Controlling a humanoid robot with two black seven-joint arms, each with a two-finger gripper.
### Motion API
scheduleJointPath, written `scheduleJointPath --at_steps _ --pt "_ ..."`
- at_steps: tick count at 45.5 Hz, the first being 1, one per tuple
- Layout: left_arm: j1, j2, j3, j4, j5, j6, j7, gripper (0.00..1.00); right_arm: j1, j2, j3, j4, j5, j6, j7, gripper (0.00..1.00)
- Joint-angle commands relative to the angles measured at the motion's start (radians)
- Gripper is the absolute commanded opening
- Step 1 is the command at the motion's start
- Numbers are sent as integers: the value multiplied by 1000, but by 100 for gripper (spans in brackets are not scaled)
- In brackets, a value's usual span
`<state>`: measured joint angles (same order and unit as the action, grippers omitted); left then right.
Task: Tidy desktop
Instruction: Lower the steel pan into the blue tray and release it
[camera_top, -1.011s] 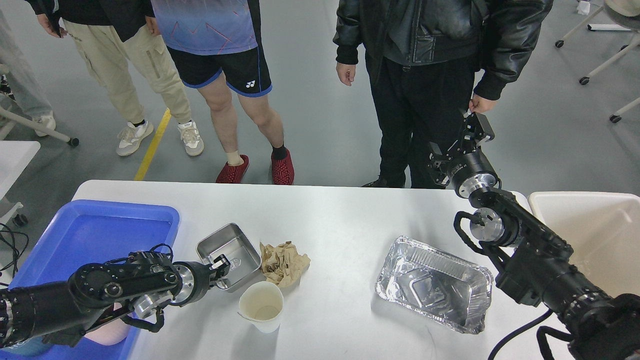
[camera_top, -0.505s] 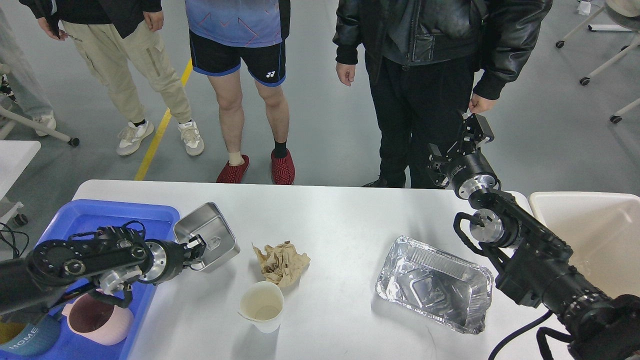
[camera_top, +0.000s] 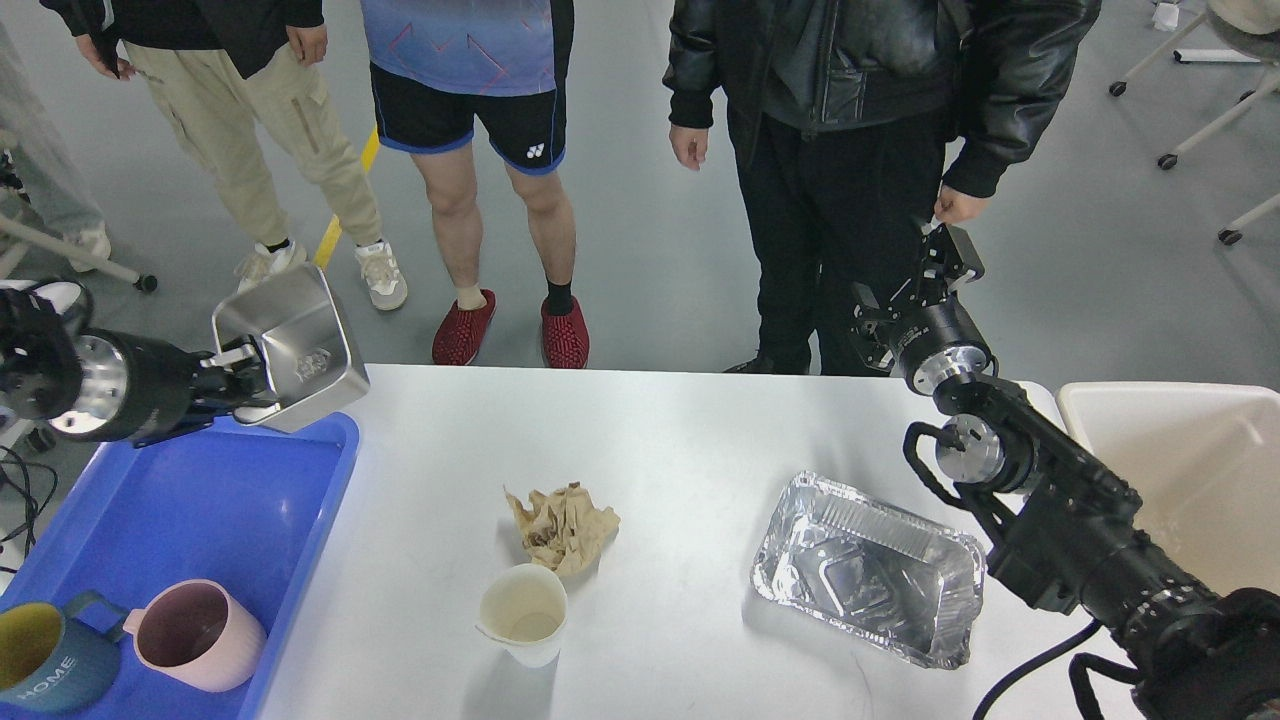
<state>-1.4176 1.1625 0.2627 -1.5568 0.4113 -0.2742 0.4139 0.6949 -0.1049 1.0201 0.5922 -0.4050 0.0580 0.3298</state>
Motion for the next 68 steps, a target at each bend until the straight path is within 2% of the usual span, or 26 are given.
scheduleJointPath --at_steps 1,9,19,26,30,38,49,58,62,68 --pt "-90 124 -2 -38 0 -80 17 0 3 2 0 0 0 -3 0 100" --pt "-106 198 -11 -39 3 -143 26 0 6 2 0 0 0 -4 0 100" --pt "-107 192 -19 -32 3 -135 26 0 8 4 0 0 0 -4 0 100" --pt "-81 181 -10 24 17 -122 17 0 3 4 0 0 0 -4 0 100" --pt "-12 125 -11 107 14 -80 5 1 0 4 0 0 0 -4 0 100" --pt "155 -21 -19 299 12 1 -64 1 2 4 0 0 0 -4 0 100" --pt "359 -158 -22 426 1 78 -135 2 -3 4 0 0 0 -4 0 100" --pt "496 -237 -65 558 0 104 -167 2 -5 2 0 0 0 -3 0 100" --pt "549 -267 -123 621 1 98 -170 2 -5 2 0 0 0 -3 0 100" --pt "598 -302 -184 655 3 98 -168 2 -5 2 0 0 0 -3 0 100"
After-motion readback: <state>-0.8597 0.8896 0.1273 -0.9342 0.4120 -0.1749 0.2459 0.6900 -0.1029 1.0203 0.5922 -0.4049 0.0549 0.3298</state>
